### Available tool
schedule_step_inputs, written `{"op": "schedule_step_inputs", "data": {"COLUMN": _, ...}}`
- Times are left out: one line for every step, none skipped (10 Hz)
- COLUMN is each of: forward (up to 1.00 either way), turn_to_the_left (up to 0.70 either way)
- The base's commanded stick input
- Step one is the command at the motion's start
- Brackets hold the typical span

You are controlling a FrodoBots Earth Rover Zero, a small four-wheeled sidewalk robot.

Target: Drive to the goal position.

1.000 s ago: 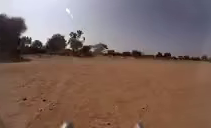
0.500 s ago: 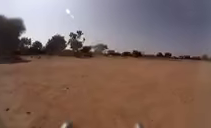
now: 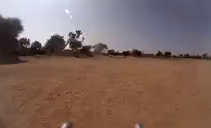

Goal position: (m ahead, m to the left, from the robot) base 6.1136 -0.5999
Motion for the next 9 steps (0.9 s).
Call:
{"op": "schedule_step_inputs", "data": {"forward": 0.7, "turn_to_the_left": 0.0}}
{"op": "schedule_step_inputs", "data": {"forward": 0.7, "turn_to_the_left": 0.0}}
{"op": "schedule_step_inputs", "data": {"forward": 0.7, "turn_to_the_left": 0.0}}
{"op": "schedule_step_inputs", "data": {"forward": 0.7, "turn_to_the_left": 0.0}}
{"op": "schedule_step_inputs", "data": {"forward": 0.7, "turn_to_the_left": 0.0}}
{"op": "schedule_step_inputs", "data": {"forward": 0.7, "turn_to_the_left": 0.0}}
{"op": "schedule_step_inputs", "data": {"forward": 0.7, "turn_to_the_left": 0.0}}
{"op": "schedule_step_inputs", "data": {"forward": 0.7, "turn_to_the_left": 0.0}}
{"op": "schedule_step_inputs", "data": {"forward": 0.7, "turn_to_the_left": 0.0}}
